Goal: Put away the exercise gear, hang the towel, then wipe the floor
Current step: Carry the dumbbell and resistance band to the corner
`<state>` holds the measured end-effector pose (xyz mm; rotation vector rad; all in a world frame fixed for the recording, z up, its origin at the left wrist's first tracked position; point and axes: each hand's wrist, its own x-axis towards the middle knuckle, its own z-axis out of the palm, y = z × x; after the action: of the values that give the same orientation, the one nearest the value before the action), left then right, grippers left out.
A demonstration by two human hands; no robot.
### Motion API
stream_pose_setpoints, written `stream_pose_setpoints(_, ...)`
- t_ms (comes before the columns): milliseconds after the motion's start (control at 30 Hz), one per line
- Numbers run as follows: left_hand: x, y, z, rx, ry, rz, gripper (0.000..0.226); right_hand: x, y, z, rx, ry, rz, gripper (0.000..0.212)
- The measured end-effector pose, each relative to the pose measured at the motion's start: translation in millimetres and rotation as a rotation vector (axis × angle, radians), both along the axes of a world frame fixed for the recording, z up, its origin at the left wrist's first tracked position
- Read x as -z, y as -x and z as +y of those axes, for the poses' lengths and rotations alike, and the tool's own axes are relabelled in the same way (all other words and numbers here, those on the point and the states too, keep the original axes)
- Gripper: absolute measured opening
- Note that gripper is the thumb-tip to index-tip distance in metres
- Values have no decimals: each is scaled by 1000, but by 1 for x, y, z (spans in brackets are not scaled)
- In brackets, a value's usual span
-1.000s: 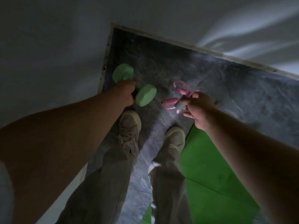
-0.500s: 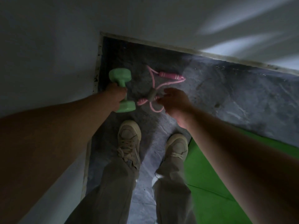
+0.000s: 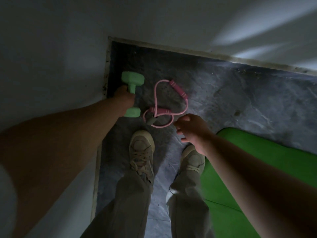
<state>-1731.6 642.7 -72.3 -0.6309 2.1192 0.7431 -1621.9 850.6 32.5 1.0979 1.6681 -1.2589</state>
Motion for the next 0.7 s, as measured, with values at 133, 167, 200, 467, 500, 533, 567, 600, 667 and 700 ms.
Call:
stream_pose_setpoints(133,5,0,3,63,38,5,39,3,-4,1,18,29,0,15)
stream_pose_setpoints(167,8,0,4,77,41,11,40,4,-3,1,21,30,-1,15)
stream_pose_setpoints(200,10,0,4,88,41,15,40,4,-2,2,24,28,-1,14)
stream_pose_setpoints(467,11,-9,4,130,87,20,42,-6,9,3,28,12,2,13)
stream_pose_setpoints(500,6,-11,6,129,80,24,41,-7,10,3,26,9,7,12)
stream_pose_setpoints(533,-1,-13,9,124,73,31,42,-10,11,3,24,7,14,10)
stream_pose_setpoints(567,-7,-17,11,130,77,40,44,-12,12,3,25,4,21,10)
stream_pose_setpoints(600,-16,-21,14,149,92,49,48,-14,12,3,24,-2,28,10)
stream_pose_setpoints(667,-37,-33,20,191,126,69,54,-21,10,3,-1,-14,48,8)
stream_pose_setpoints(700,-50,-41,22,215,130,77,57,-24,7,4,-13,-20,57,5)
